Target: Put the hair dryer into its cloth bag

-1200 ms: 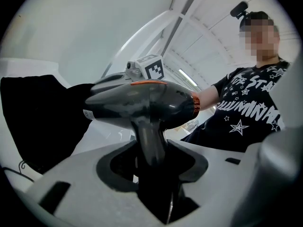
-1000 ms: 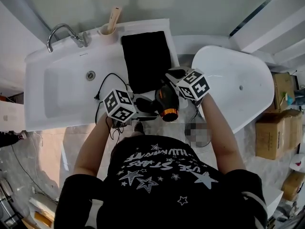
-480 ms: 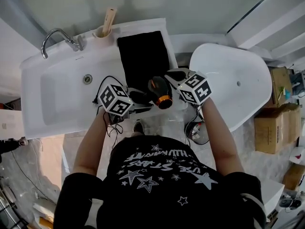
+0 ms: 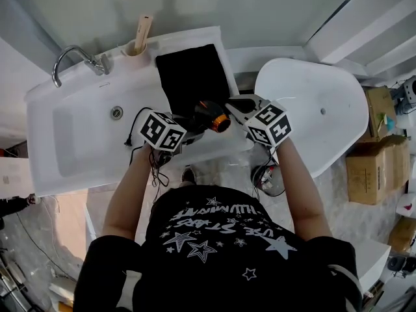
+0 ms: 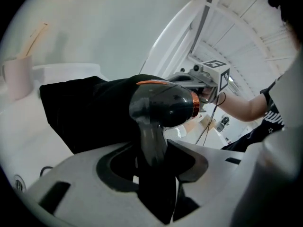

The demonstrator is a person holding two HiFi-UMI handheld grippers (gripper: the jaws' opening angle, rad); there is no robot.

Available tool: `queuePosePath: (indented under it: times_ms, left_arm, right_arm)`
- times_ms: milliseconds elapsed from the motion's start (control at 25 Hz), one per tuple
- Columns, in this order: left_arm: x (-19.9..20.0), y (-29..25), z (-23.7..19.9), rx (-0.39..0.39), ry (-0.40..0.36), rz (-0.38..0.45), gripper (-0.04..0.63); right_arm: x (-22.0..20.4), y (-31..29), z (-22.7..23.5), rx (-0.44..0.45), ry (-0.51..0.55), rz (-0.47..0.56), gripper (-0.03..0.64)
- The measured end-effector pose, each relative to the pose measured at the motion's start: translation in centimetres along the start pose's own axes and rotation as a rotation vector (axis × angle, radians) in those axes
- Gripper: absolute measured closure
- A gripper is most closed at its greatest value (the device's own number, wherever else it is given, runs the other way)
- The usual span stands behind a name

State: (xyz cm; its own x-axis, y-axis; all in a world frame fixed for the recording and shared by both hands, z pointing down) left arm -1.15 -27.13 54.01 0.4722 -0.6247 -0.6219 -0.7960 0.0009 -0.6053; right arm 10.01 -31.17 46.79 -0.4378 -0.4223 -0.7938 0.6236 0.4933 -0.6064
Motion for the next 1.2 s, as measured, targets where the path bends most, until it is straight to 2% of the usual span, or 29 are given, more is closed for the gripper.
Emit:
queuePosePath:
  times_ms: [520,640,760,960,1200]
  left_arm:
    - [1.8,-0.6,-3.1,0.189,0.029,-0.018,0.397]
    - [2.2,-0.7,-3.9,0.212,0.044,-0.015,0.397]
    - [2.7,-0.5,-4.7,0.232,0.086,0.007,0.397]
    - [3.1,-0.2,-6.5,0.266,0.2,0.055,0.397]
    - [3.5,-0.7,-7.2,0.318,0.251,0.078,0.397]
  right_arm:
    - [0.1,0.9,0.2,-0.065,0.094,-0.005,0.597]
    - [0.2,0.6,-0.2,-0.069,0.108,-0.002,0.597]
    - [0.2,0.2,-1.1,-0.044,0.118,0.003,0.597]
    - [0.0,-0.3,-1.8,-0.042,0.158,-0.014,0.597]
    - [-0.7,-0.2,-2.1,-0.048,0.166,-0.029,0.597]
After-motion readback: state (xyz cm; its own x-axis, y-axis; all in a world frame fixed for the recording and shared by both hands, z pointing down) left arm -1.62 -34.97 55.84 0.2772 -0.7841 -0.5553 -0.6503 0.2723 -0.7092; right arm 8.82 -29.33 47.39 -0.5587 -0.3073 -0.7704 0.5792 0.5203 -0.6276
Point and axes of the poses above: the fingertips, and each gripper's own axes: y backward along the fingers, z to its right, x out of its top, the point moved 3 cm from there along y, backward along the fingers, and after that the axes turned 1 degree about -z, right-handed, at the moved point
